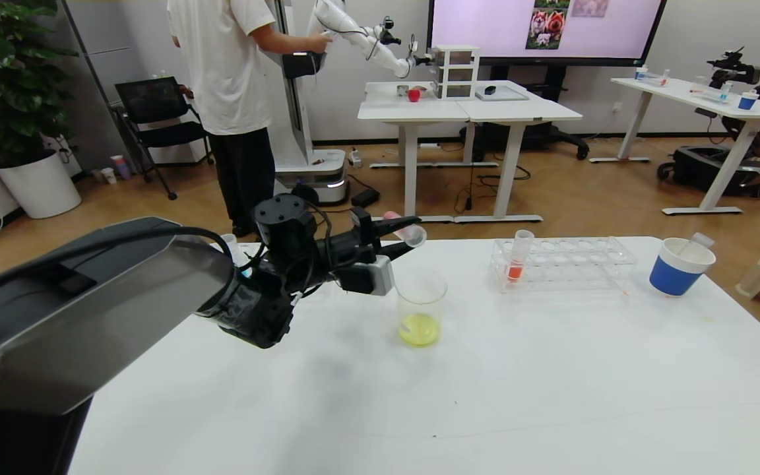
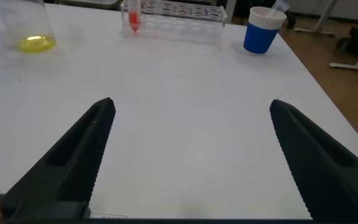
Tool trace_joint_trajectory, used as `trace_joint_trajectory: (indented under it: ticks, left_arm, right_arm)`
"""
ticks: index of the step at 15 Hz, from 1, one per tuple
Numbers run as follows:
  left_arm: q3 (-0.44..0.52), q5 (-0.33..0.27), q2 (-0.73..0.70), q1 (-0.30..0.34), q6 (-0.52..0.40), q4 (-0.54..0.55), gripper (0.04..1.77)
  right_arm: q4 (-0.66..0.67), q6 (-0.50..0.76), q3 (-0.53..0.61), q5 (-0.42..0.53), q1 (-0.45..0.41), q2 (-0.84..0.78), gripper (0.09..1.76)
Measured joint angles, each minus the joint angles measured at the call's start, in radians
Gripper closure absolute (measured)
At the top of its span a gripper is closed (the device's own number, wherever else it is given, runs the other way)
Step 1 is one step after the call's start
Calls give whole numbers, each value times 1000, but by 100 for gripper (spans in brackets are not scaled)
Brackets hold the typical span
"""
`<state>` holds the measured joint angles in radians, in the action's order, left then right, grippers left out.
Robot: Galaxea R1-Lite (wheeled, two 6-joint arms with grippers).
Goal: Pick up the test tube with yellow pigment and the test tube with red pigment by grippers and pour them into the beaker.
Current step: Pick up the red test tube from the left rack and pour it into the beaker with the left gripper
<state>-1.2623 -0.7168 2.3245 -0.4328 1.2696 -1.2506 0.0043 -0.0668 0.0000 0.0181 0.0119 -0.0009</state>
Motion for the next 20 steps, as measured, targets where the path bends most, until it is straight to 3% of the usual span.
trace_joint_trajectory:
  ticks: [6, 20]
  left_arm:
    - [-20, 0, 37, 4, 161, 7, 131]
    - [-13, 0, 46, 11, 403, 5, 131]
  right_arm:
    - [0, 0, 0, 0, 0, 0, 11]
    - [0, 0, 0, 0, 0, 0, 11]
